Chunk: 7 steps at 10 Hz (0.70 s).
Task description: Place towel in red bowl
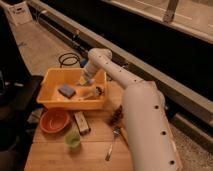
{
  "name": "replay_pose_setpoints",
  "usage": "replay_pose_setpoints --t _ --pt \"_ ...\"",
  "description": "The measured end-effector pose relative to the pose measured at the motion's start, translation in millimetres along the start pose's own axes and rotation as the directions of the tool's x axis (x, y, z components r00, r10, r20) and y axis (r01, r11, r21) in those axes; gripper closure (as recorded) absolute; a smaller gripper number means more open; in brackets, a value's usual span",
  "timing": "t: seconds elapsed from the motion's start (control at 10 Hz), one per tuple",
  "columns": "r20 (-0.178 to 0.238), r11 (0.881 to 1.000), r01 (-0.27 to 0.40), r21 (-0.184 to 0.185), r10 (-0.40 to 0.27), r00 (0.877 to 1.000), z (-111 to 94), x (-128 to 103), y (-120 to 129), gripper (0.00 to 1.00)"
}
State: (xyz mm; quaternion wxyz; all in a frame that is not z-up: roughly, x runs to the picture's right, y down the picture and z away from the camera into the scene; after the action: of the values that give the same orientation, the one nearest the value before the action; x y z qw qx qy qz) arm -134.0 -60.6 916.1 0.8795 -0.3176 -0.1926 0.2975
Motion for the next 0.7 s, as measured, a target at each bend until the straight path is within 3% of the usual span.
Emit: replay_pose_setpoints --t 0.2,0.4,0.7 --pt "0.083 1.0 0.018 -0.018 -0.017 0.996 -41.0 -21.0 5.1 1.0" --pt "0.176 0.995 0.061 -0.073 -0.048 0.983 -89.0 -39.5 20.8 1.0" --pt "0.242 0.973 0.186 -0.137 -0.149 0.959 -134.0 -55.1 76.0 1.0"
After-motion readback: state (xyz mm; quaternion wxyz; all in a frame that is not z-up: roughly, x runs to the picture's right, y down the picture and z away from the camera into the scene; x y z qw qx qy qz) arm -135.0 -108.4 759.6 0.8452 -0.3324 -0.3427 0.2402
